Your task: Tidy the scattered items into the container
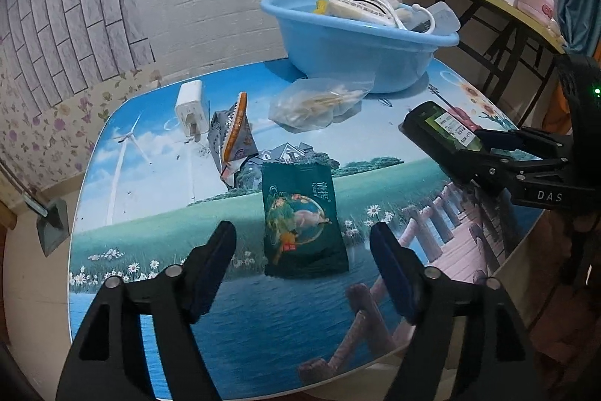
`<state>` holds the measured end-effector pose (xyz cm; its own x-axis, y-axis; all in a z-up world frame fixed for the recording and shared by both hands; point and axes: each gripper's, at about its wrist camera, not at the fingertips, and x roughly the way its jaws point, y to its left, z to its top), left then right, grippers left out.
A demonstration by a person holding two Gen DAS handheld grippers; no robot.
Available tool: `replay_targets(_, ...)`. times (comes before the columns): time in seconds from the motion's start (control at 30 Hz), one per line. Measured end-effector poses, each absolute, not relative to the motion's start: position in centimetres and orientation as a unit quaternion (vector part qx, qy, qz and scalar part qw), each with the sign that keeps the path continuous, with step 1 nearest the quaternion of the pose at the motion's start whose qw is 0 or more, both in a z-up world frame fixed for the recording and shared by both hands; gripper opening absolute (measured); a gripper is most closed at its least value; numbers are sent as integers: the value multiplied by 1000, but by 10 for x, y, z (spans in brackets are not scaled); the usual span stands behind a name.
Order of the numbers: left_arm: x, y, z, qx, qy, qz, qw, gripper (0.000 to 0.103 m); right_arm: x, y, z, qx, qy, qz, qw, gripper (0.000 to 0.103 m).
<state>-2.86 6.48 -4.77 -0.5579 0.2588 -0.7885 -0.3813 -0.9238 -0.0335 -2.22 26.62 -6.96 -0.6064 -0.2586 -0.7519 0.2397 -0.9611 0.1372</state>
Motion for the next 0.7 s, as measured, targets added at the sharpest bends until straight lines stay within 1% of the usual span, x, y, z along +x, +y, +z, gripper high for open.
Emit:
replay_targets(0.23,-42,64,-61,-455,56,870,181,74,-22,266,-70,420,-10,-897,138,61)
replay_targets(0.43,-45,73,-67,-457,75,867,183,74,-23,264,-71,421,-5,-897,135,61)
replay_targets(0.47,-45,74,-67,-455,79,868,183,71,-23,264,-72,422,-3,-897,133,61)
replay_targets(0.5,-44,75,-67,-451,83,870,182,65,-23,263,-71,420,-2,-898,133,61)
replay_targets(0.53,-44,75,-66,-447,82,871,184,62,-22,262,-71,419,0,-898,133,61)
replay_targets(0.57,-44,75,-65,-445,81,873,185,52,-23,262,-71,419,3,-898,133,62)
replay_targets(0.6,-44,75,-65,-442,80,874,183,47,-23,261,-72,419,6,-898,132,63)
replay_targets(0.7,-45,73,-64,-440,75,876,184,46,-25,258,-74,422,11,-898,128,65)
